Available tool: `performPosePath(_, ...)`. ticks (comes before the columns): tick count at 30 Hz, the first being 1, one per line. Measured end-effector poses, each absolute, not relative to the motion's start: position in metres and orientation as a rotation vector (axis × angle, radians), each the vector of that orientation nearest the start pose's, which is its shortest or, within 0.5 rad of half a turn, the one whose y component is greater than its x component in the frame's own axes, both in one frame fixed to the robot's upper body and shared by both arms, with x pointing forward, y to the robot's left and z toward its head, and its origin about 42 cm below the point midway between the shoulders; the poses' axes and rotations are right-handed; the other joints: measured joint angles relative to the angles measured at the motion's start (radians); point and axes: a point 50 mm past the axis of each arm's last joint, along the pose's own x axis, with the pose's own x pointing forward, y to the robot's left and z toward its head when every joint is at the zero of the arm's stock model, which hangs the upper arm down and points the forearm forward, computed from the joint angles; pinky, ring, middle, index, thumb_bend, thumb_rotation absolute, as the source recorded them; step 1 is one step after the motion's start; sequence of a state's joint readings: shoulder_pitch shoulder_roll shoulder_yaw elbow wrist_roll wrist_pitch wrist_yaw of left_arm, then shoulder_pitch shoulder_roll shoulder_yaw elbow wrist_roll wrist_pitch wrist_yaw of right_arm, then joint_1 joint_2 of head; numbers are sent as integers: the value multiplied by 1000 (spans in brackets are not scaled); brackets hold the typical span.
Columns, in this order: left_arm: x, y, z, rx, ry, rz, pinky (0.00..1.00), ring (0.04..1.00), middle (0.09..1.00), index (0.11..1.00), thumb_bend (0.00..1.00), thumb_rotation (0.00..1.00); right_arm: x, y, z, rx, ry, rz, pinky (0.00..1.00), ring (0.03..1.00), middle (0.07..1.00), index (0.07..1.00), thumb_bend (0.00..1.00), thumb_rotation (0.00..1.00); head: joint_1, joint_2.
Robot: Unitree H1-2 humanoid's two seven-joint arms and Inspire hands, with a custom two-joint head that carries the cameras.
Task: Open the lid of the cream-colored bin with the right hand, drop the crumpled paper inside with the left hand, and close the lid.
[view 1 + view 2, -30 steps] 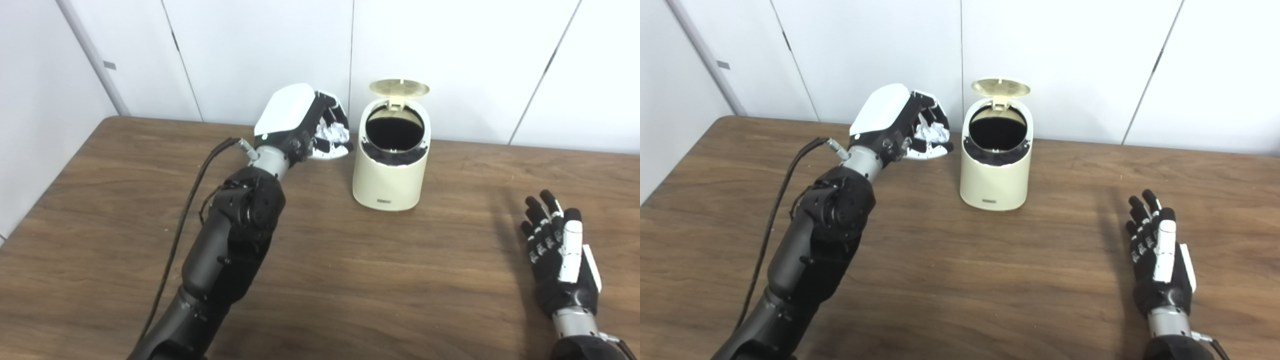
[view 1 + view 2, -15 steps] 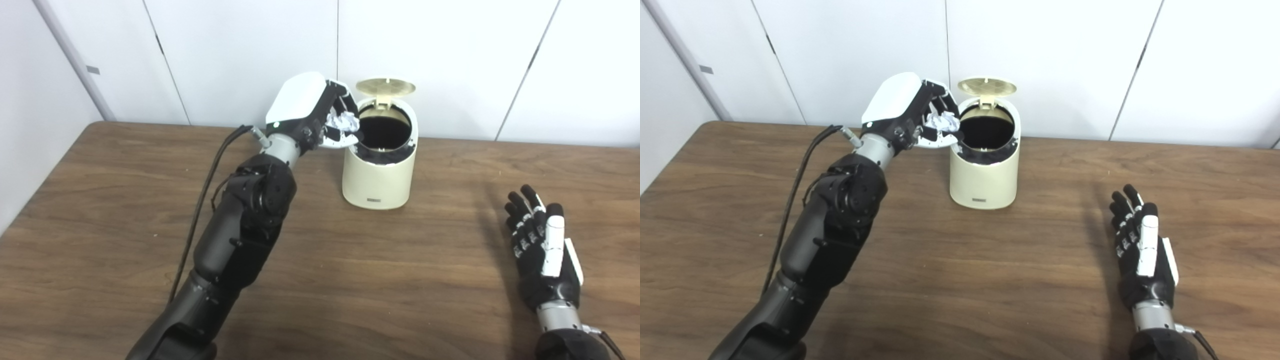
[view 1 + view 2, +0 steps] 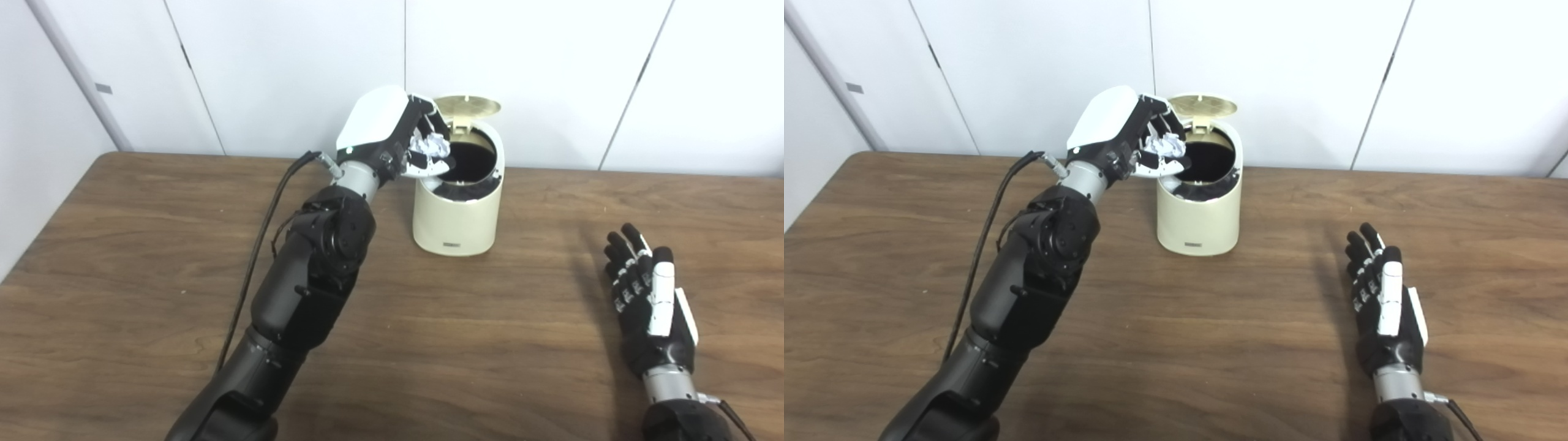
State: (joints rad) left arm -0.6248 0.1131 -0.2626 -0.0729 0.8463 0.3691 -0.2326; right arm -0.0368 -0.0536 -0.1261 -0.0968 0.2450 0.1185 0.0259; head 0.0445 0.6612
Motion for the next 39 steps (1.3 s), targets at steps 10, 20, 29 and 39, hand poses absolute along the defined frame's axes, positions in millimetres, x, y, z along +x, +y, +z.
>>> performPosePath(10, 417, 116, 304, 1010, -377, -110, 310, 376, 492, 523, 468, 0, 293, -256, 126, 193, -34, -62, 1000, 957, 920, 926, 447, 1000, -5, 3)
performPosePath(20, 419, 104, 298, 997, -369, -104, 301, 375, 499, 520, 468, 0, 291, -257, 126, 193, -34, -65, 1000, 952, 911, 925, 432, 1000, -9, 6)
performPosePath(29, 421, 91, 292, 1005, -369, -105, 296, 386, 508, 514, 469, 0, 291, -257, 126, 204, -36, -70, 1000, 967, 913, 922, 451, 1000, -11, 6)
performPosePath(39, 425, 85, 283, 1025, -360, -93, 288, 393, 504, 523, 468, 0, 290, -257, 126, 208, -36, -73, 1000, 987, 918, 933, 434, 1000, -15, 5)
